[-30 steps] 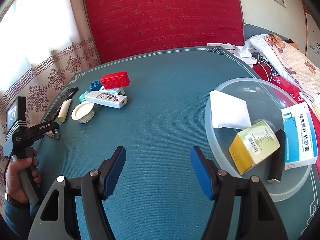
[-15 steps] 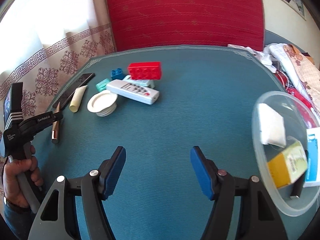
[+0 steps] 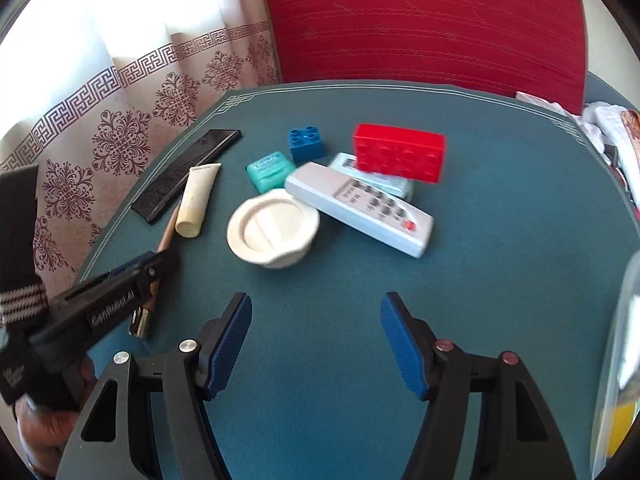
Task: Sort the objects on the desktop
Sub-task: 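Grasp the rose-gold foundation tube with the left tool while the right tool grasps the white saucer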
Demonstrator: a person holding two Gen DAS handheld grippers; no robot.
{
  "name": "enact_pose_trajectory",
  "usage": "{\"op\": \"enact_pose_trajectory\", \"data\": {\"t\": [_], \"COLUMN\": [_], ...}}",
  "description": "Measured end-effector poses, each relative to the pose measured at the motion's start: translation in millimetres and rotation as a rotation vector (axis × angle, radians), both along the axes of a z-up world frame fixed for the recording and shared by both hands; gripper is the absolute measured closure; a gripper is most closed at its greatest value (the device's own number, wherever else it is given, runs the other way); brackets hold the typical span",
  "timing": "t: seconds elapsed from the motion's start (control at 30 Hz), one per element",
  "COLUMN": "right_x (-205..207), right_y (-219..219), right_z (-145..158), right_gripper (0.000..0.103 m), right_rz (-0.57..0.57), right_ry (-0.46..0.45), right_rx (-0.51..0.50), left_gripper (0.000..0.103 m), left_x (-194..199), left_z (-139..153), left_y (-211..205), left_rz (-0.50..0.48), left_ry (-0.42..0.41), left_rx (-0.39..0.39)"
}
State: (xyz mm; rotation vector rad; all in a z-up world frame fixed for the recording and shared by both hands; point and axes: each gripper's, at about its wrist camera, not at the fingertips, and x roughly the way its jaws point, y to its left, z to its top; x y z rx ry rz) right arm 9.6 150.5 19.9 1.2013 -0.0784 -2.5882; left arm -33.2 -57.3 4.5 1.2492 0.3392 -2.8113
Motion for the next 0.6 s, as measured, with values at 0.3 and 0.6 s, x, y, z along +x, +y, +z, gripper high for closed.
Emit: {"op": "enact_pose_trajectory", "data": {"t": [0.3,0.6], "right_x": [-35.4,-55.5], "right_y": [-29.1,-48.2], "right_z": [-3.3,-9.0], "right_gripper": [0.032,0.032], "right_rz": [0.046,0.071], "right_ry": [-0.008,-0.01], "right_rx": [0.01,0.051], "left_gripper": [0.076,0.076], "left_x": [2.8,6.9], "left_z": [1.4,1.7], "left_y": [-2.5,1.3], "left_rz": [0.057,0.062], "left_ry": [-0.003,-0.005], "left_rx": [-0.012,-0.019]}}
